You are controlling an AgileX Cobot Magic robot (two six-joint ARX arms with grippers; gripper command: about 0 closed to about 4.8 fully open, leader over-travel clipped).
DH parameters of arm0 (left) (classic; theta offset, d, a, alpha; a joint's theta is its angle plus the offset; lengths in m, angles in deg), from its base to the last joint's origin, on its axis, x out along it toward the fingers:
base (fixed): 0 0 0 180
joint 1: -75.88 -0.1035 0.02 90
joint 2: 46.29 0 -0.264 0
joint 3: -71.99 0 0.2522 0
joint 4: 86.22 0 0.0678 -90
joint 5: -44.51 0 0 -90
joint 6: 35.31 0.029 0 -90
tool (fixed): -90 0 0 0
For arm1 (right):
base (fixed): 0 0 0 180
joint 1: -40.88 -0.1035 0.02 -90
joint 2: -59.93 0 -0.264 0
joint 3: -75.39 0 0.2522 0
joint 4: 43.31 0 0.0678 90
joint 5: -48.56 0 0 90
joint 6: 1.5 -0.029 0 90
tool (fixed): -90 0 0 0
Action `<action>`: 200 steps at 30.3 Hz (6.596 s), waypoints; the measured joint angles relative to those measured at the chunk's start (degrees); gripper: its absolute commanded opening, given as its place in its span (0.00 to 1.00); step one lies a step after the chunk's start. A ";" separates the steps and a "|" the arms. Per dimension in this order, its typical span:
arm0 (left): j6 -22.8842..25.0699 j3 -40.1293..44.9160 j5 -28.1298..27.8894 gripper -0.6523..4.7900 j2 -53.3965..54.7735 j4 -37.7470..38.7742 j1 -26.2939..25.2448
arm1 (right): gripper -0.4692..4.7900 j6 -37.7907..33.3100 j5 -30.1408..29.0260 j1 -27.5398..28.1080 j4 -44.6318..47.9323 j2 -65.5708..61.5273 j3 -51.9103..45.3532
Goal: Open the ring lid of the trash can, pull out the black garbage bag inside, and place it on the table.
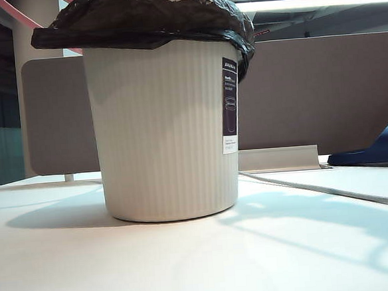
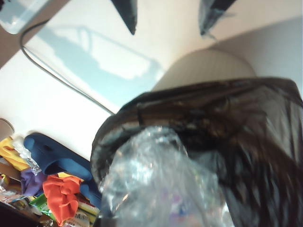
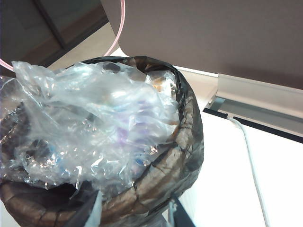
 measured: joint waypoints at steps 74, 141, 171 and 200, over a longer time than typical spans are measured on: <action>-39.08 38.56 24.04 0.76 1.84 -65.85 -24.87 | 0.43 -1.60 2.29 -0.20 -4.79 -0.04 0.00; -44.63 11.19 17.73 0.11 25.75 -83.82 -7.54 | 0.63 -9.77 12.35 -0.11 -2.91 -11.30 -2.40; -49.96 11.19 15.15 0.11 25.73 -88.17 3.72 | 0.62 -22.75 -19.67 13.81 16.94 -11.87 -15.34; -47.50 11.15 18.80 0.11 25.73 -85.09 3.72 | 0.58 -67.60 -39.98 14.10 83.54 -31.69 -23.34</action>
